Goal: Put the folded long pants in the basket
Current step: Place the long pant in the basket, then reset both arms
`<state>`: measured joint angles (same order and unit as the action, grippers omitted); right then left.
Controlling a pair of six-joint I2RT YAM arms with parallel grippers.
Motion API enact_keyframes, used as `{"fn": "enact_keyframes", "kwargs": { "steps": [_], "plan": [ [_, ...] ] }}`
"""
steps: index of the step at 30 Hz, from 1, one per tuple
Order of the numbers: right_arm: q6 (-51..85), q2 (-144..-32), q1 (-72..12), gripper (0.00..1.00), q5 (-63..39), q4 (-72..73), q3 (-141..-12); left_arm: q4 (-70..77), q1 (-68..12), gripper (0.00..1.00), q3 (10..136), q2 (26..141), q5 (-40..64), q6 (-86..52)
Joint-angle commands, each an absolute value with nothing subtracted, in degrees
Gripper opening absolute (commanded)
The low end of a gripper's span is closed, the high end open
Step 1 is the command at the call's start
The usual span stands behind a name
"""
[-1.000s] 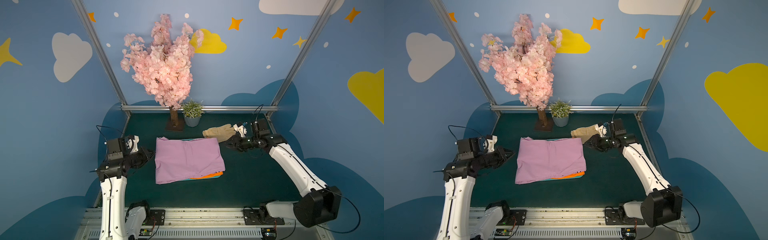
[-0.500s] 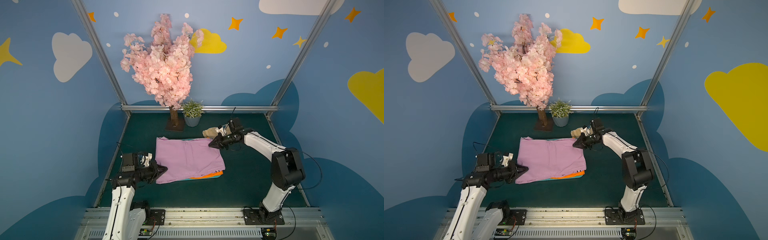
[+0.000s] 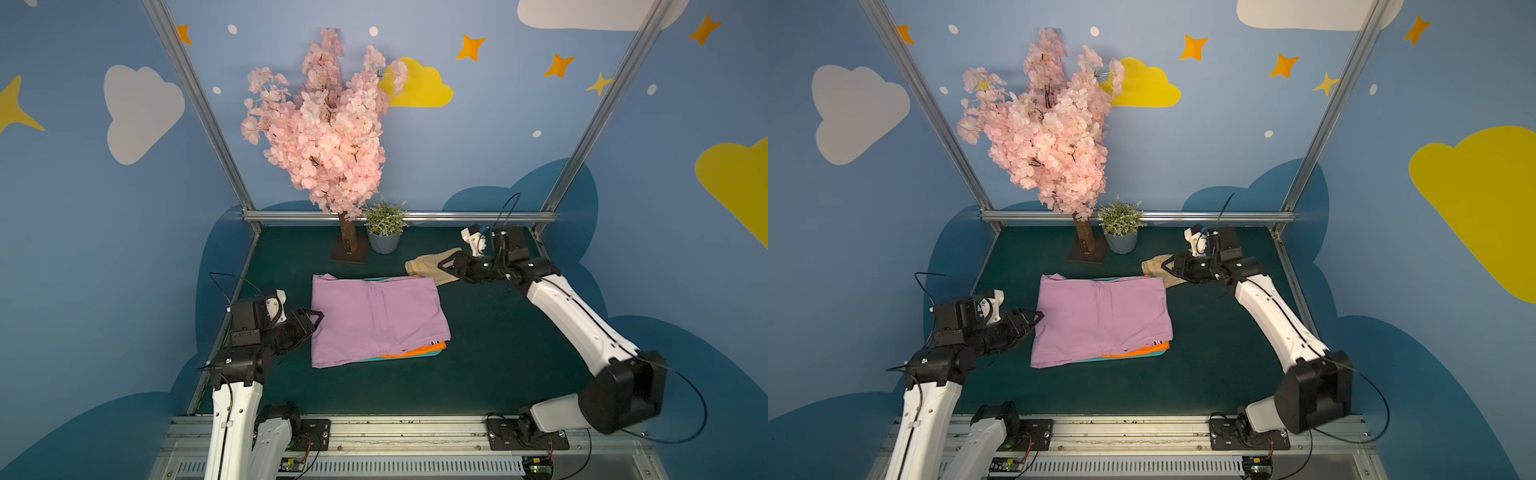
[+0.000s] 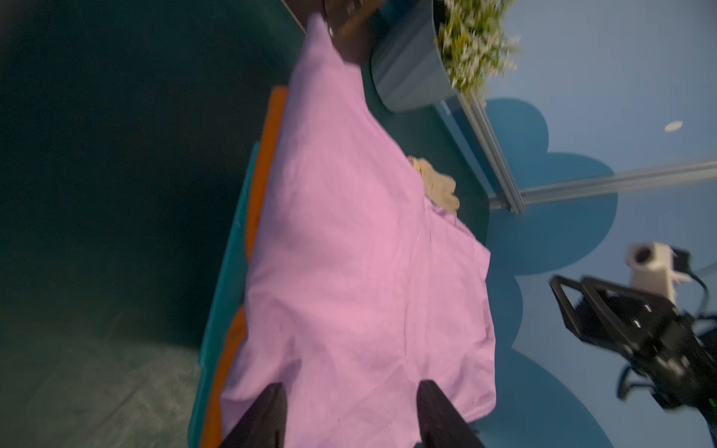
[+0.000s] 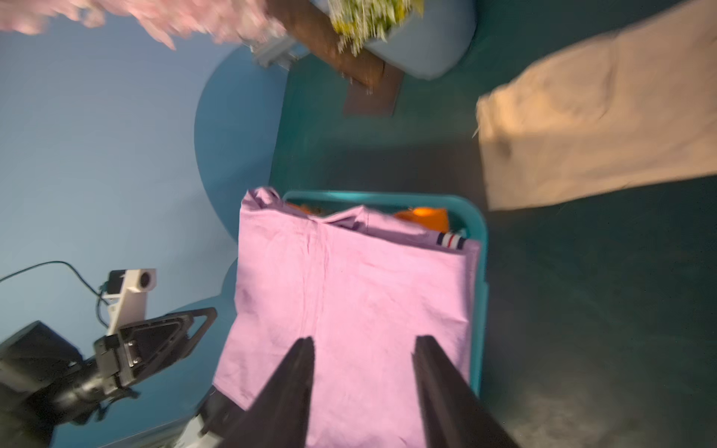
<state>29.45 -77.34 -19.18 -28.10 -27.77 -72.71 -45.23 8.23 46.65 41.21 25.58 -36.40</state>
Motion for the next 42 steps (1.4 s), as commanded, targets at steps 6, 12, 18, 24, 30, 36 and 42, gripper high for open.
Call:
{"fn": "enact_keyframes", "kwargs": {
  "steps": [6,12,18,24,30,36,42],
  "plan": [
    [23.76,-58.18,-12.69,0.77,-3.89,-25.51,-52.25,-28.65,8.26,0.63,50.78,58.12,1.38,-31.97],
    [15.94,-54.73,-7.39,0.88,4.18,-15.82,-39.36,-15.6,9.23,0.63,46.05,62.3,-5.2,-26.67],
    [14.5,-55.72,-1.69,0.92,12.31,-1.11,-28.41,8.06,8.89,0.66,30.73,64.33,-9.98,-18.81],
    [12.45,-66.39,2.5,0.91,7.69,8.27,-26.98,27.72,7.48,0.65,26.5,77.45,-9.63,-13.67],
    [9.8,-74.13,2.88,0.88,8.65,20.98,-27.32,35.87,3.3,0.66,26.52,83.35,-12.15,-7.31],
    [0.0,-85.42,-1.26,0.92,3.0,52.52,-18.06,71.93,-6.95,1.0,12.9,91.65,-18.14,3.67],
    [2.4,-85.05,-0.01,0.98,1.2,42.89,-23.28,47.69,1.26,1.0,22.39,88.27,-5.51,-2.31]
  ]
}}
